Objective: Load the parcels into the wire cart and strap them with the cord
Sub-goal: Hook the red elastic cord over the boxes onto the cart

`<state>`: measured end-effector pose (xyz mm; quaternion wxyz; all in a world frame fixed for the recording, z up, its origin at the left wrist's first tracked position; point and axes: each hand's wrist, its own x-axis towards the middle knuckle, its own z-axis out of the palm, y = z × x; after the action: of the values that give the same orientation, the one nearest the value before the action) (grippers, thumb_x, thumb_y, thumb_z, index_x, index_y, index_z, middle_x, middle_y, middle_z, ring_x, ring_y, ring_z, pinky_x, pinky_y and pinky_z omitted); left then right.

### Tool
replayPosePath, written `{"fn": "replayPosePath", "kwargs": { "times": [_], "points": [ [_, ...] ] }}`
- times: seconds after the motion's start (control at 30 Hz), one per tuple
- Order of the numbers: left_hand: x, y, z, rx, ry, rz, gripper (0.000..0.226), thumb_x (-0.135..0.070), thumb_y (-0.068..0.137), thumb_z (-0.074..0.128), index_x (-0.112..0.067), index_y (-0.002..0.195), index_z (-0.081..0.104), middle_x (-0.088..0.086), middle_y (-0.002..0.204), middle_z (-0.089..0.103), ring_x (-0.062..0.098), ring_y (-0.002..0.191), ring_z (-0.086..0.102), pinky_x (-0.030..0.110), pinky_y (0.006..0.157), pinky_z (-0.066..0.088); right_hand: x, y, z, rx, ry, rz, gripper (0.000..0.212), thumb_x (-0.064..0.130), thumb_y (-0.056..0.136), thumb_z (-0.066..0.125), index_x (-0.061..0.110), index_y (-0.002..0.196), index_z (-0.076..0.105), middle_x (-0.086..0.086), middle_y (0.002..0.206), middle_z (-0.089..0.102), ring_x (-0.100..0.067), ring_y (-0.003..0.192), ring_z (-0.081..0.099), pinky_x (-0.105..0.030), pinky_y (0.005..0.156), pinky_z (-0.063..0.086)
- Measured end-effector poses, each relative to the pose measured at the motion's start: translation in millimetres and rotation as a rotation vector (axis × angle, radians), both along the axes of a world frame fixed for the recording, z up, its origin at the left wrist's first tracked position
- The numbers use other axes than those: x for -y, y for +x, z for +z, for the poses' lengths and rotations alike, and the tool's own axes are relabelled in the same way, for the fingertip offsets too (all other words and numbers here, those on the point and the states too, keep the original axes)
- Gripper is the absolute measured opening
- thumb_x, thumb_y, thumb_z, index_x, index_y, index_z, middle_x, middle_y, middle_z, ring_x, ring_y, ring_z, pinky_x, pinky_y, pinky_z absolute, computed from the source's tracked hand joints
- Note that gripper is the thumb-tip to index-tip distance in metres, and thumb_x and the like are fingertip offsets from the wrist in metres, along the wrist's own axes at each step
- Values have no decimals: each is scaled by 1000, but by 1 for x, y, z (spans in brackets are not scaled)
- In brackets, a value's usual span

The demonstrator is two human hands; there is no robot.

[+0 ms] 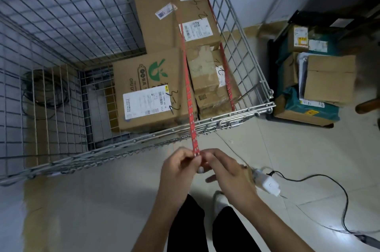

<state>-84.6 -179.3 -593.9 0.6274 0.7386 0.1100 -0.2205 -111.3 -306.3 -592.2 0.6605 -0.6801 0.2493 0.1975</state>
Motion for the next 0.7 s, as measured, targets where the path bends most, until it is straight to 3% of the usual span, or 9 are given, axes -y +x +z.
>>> {"fn": "replayPosePath", "kwargs": {
  "times": [0.1, 0.23, 0.3, 0.43, 0.6, 0.7],
  "points": [
    [0, -25, -17, -34, 72, 31, 12, 1, 87, 65, 0, 75, 62, 2, 65, 68, 8, 60, 64, 18, 60, 47, -3, -7, -5, -113, 195, -39, 30, 31, 82, 54, 15, 101, 70, 1, 74, 64, -10, 71, 61, -27, 68, 50],
    [1, -36, -35, -23, 161, -21, 16, -2, 86, 65, -6, 70, 62, -7, 59, 65, 1, 55, 60, 13, 56, 43, -3, -23, -27, -115, 11, 64, 12, 22, 93, 62, 20, 103, 68, 1, 91, 68, -6, 80, 63, -19, 72, 48],
    [6, -42, -45, -21, 213, -61, 14, -4, 83, 65, -8, 70, 62, -7, 59, 66, 2, 55, 60, 15, 56, 43, -2, -29, -38, -68, -72, 100, 8, 23, 91, 65, 26, 97, 68, 0, 95, 68, -7, 81, 64, -22, 73, 52],
    [17, -57, -61, -63, 228, -40, 19, 5, 80, 65, -8, 67, 60, 0, 59, 63, 4, 55, 55, 17, 57, 42, 5, -31, -56, -20, -170, 127, 17, 15, 89, 65, 29, 81, 69, 0, 91, 65, -15, 76, 67, -30, 69, 58],
    [27, -70, -49, -63, 251, -55, 29, 7, 83, 62, -12, 61, 55, -23, 56, 60, 0, 57, 58, 9, 57, 40, 14, -48, -65, 20, -234, 158, 17, 10, 85, 69, 24, 77, 71, 0, 84, 66, -13, 68, 67, -27, 62, 54],
    [29, -85, -45, -126, 219, -71, 27, 6, 86, 62, -9, 64, 57, -20, 52, 61, -1, 55, 58, 10, 61, 43, 17, -68, -65, 42, -261, 168, 9, 13, 84, 69, 20, 81, 75, 0, 84, 70, -10, 74, 68, -23, 69, 53]
  ]
}}
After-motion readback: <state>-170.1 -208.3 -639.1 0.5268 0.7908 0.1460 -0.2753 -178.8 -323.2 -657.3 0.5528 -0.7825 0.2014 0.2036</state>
